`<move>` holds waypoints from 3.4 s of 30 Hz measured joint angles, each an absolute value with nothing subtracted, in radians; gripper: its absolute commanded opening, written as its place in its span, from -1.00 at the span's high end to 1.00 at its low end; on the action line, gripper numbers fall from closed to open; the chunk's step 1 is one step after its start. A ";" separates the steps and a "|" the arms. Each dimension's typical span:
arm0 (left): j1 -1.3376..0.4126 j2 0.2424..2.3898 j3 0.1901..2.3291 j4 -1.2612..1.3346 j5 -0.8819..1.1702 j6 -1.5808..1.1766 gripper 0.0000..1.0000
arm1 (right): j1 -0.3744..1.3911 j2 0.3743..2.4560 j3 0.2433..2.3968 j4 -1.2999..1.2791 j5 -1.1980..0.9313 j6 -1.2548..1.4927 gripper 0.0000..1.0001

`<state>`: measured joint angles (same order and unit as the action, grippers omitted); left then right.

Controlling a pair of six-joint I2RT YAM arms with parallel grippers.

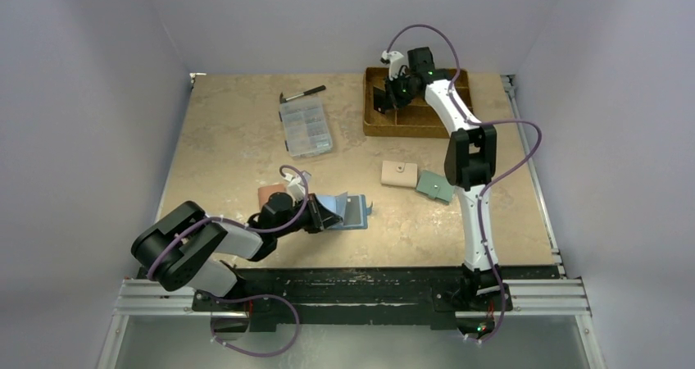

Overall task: Take the credit cards out of the card holder
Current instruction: Place the credit card in the storage box, then move the card holder to the center of the board.

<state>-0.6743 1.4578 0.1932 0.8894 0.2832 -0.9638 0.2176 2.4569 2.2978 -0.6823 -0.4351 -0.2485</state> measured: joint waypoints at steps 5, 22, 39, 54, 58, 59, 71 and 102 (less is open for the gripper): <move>-0.674 1.459 0.208 0.868 0.285 -0.948 1.00 | 0.218 2.479 2.315 -0.673 -0.435 -0.241 1.00; -0.674 1.480 0.238 0.830 0.285 -0.936 1.00 | 0.218 2.495 2.369 -0.552 -0.197 -0.183 0.15; -0.674 1.380 0.266 0.588 0.196 -0.876 1.00 | 0.233 1.594 1.503 -0.485 -0.718 -0.450 -0.12; -0.674 1.319 0.290 0.435 0.134 -0.870 1.00 | 0.459 1.343 0.868 -0.583 -0.936 -1.031 -0.26; -0.674 1.319 0.294 0.422 0.132 -0.870 1.00 | 0.472 1.344 0.855 -0.521 -0.933 -1.043 -0.27; -0.674 1.317 0.294 0.419 0.130 -0.870 1.00 | 0.478 1.345 0.851 -0.506 -0.931 -1.045 -0.28; -0.674 1.249 0.297 0.327 0.092 -0.871 1.00 | 0.537 1.410 0.839 -0.451 -0.841 -1.073 -0.31; -0.674 1.153 0.338 0.132 -0.011 -0.871 0.54 | 0.733 1.501 0.843 -0.450 -0.570 -1.168 0.52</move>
<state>-0.6743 1.1534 0.3378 0.1322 -0.0109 -0.8711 0.7330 1.5009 0.8429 -0.4503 -0.5697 -1.1679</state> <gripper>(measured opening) 0.158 0.320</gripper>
